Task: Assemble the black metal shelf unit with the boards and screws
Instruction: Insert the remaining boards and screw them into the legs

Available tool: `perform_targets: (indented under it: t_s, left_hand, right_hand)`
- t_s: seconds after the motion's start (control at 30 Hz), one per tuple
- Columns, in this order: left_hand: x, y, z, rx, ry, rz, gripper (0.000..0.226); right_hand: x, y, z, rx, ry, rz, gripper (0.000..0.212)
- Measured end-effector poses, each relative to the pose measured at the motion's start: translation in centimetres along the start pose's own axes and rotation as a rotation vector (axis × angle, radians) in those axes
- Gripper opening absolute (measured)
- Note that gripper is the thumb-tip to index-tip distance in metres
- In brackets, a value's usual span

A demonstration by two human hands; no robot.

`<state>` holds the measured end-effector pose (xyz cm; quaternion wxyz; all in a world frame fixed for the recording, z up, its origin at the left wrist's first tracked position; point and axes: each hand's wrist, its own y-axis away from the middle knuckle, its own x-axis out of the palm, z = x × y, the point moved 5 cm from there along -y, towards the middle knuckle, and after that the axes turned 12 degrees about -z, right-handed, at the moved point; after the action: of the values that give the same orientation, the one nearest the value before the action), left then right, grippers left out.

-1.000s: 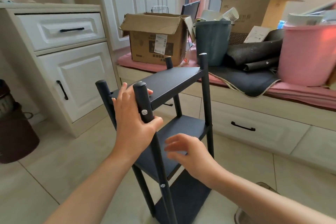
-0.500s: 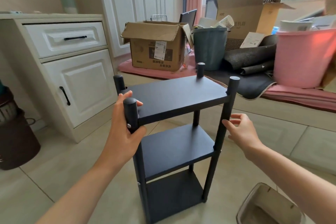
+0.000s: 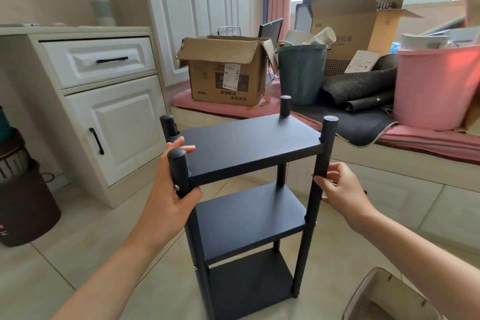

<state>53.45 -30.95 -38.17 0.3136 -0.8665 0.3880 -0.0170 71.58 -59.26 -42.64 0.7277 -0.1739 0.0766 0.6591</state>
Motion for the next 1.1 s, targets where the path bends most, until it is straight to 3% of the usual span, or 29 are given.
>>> perform_targets:
  t_s: [0.13,0.27,0.5,0.73,0.8,0.83,0.87,0.93,1.0,1.1]
  left_hand:
    - [-0.1,-0.1,0.9,-0.112,0.014,0.021,0.095]
    - [0.0,-0.4,1.5,-0.153,-0.033,-0.033,0.098]
    - [-1.0,-0.7,0.9,-0.089,-0.141,-0.269,0.07]
    - [0.9,-1.4,0.9,-0.081,-0.118,-0.279,0.038]
    - [1.5,-1.5,0.4,-0.077,-0.138,-0.317,0.048]
    - [1.8,-1.6,0.0,-0.081,-0.147,-0.329,0.066]
    - [2.1,-1.6,-0.6,-0.055,-0.214,-0.344,0.086]
    - [3.1,-1.5,-2.8,0.163,-0.559,-0.358,0.107]
    - [5.2,-0.8,-5.2,0.419,-0.819,-0.295,0.112]
    - [8.9,0.5,-7.6,0.552,-0.87,-0.171,0.103]
  right_hand:
    - [0.3,0.4,0.2,0.008,-0.016,0.019,0.019]
    - [0.0,1.1,0.7,-0.021,-0.019,0.053,0.027]
    - [-1.8,3.0,0.7,-0.048,0.004,0.14,0.041]
    - [-4.6,4.8,0.3,-0.047,-0.021,0.117,0.038]
    - [-5.3,5.3,0.3,-0.052,-0.023,0.113,0.037]
    - [-5.5,5.5,0.3,-0.052,-0.025,0.114,0.036]
    - [-5.6,5.7,0.2,-0.05,-0.029,0.116,0.036]
    - [-5.9,6.0,0.2,-0.057,-0.032,0.112,0.036]
    - [-6.1,6.2,0.4,-0.082,-0.028,0.105,0.036]
    - [-6.2,6.3,0.4,-0.107,-0.016,0.117,0.034]
